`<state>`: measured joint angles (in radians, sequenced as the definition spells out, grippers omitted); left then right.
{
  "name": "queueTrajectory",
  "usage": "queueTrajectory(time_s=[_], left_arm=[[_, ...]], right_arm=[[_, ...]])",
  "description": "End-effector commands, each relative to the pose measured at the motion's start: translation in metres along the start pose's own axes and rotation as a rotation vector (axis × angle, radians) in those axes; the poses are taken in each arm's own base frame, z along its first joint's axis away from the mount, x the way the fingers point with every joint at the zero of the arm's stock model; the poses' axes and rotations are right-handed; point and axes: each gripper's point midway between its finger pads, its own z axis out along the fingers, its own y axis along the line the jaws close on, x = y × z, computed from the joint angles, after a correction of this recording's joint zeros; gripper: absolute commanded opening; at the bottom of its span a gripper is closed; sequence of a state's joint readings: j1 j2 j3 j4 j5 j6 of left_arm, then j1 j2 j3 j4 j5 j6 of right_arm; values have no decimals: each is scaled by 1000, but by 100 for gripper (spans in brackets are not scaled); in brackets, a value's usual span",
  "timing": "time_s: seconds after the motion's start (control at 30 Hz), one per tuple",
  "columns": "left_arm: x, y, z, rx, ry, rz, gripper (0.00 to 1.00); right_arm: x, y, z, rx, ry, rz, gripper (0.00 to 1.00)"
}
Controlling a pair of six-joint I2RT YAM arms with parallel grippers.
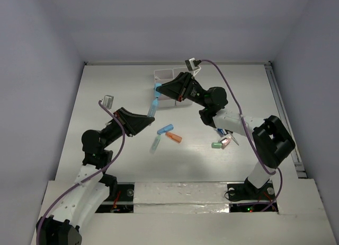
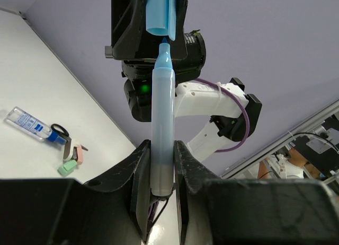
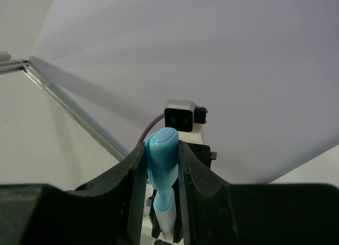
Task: Sort the stationery into containers
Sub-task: Close the pen cap on the pen.
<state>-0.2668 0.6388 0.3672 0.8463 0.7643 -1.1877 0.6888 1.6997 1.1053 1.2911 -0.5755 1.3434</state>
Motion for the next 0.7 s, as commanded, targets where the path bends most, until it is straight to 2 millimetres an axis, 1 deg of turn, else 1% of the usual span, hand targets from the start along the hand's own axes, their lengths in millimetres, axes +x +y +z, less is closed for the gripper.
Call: queueTrajectory(time_s=[0.0, 0.33, 0.47, 0.67], left_arm=[[-3, -18, -1, 73, -9, 64, 0], [-5, -20, 0, 91, -19, 63, 0], [-7, -22, 0, 100, -29, 64, 0], [-8, -27, -1, 113, -33, 70, 0]], right_arm=[[-11, 108, -8, -406, -73, -263, 15], [-5, 110, -10, -407, -58, -261, 15], [-3, 118, -11, -422, -58, -274, 15], [-2, 124, -14, -428, -62, -290, 15]])
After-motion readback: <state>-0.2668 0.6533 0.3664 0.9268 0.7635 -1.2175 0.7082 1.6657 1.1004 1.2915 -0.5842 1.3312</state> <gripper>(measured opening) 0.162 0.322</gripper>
